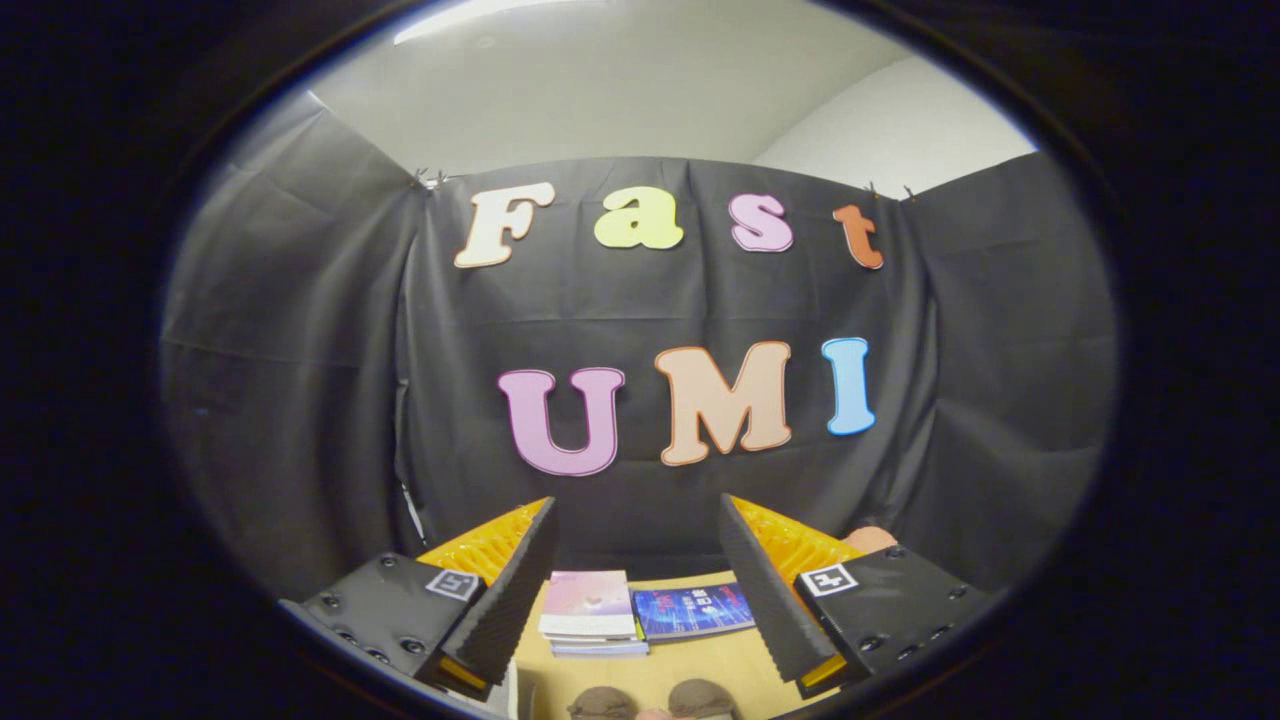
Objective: Open the storage box then place both shoes into the box .Put the left shoe in first, then the right shoe, with the right side of both shoes facing outward in a uniform manner.
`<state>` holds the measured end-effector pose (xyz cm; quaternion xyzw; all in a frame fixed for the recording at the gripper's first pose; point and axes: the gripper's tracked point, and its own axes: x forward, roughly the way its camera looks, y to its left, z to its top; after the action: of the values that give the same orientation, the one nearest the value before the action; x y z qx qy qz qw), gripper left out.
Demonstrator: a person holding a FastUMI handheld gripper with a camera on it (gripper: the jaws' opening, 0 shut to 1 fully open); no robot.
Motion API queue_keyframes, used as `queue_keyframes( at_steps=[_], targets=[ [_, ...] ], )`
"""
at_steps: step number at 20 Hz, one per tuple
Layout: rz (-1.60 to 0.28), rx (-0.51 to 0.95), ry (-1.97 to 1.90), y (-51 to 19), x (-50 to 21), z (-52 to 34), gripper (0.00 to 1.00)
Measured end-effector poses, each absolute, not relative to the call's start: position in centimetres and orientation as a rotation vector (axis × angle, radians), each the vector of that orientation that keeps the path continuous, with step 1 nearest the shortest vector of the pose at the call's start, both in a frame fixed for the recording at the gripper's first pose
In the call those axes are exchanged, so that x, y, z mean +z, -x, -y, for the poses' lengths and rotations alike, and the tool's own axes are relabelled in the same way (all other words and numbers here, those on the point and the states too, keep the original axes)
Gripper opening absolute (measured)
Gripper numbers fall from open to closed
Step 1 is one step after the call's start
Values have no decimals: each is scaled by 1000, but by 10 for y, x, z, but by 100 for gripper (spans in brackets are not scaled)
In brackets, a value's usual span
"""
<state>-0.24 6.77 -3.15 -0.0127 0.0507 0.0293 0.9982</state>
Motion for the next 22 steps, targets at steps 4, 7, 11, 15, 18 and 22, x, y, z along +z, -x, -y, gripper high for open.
queue_keyframes(
  at_steps=[4, 7, 11, 15, 18, 22],
  targets=[
    [-173, 109, 25, 4, -69, -89, 98],
    [-274, 164, 28, 10, -115, -110, 98],
    [-403, 236, 42, 28, -175, -137, 98],
    [-511, 291, 54, 48, -225, -155, 98],
    [-596, 311, 30, 63, -260, -164, 98],
    [-692, 324, -26, 81, -296, -175, 98]
  ],
)
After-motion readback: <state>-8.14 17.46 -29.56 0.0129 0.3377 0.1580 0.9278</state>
